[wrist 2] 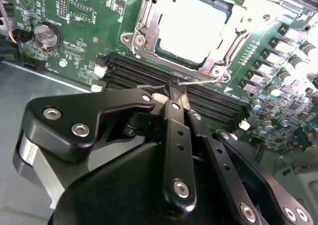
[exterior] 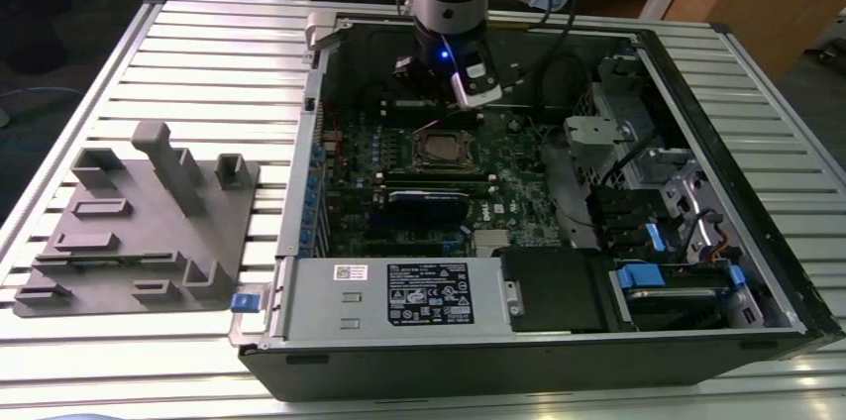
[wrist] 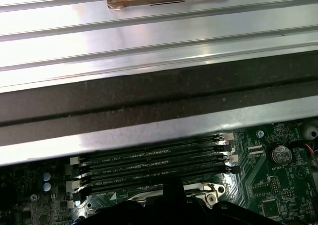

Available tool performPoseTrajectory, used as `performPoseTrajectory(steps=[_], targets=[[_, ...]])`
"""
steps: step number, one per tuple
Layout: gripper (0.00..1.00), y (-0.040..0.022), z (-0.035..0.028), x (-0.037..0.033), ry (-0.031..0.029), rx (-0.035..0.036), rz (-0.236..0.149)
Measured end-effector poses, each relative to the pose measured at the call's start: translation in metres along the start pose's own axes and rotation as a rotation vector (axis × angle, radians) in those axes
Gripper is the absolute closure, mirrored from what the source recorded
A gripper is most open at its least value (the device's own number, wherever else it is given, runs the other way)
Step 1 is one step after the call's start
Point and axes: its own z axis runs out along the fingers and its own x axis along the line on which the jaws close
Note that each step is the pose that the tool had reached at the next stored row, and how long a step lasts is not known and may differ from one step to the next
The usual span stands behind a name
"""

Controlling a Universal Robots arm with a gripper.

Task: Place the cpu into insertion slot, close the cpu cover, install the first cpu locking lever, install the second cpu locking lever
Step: 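Install the first cpu locking lever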

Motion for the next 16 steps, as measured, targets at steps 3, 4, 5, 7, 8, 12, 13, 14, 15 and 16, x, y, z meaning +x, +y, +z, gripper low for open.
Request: performPoseTrajectory(steps=[3,4,5,7,8,12,13,14,15,16], targets=[[0.89,-0.0006,0.0030,0.0000,-0.0001,0.0000,0.000],[0.89,-0.0008,0.0040,0.0000,-0.0001,0.0001,0.001],[0.89,-0.0010,0.0050,0.0000,-0.0002,0.0002,0.001],[0.89,-0.0013,0.0066,-0.0001,-0.0003,0.0004,0.001],[0.89,-0.0014,0.0072,-0.0003,-0.0004,0.0005,0.002],[0.89,-0.0015,0.0088,-0.0009,-0.0038,0.0052,0.016],[0.89,-0.0016,0.0090,-0.0010,-0.0059,0.0076,0.024],[0.89,-0.0016,0.0093,-0.0010,-0.0084,0.0103,0.034],[0.89,-0.0017,0.0096,-0.0010,-0.0109,0.0130,0.045],[0.89,-0.0017,0.0098,-0.0010,-0.0134,0.0156,0.055]])
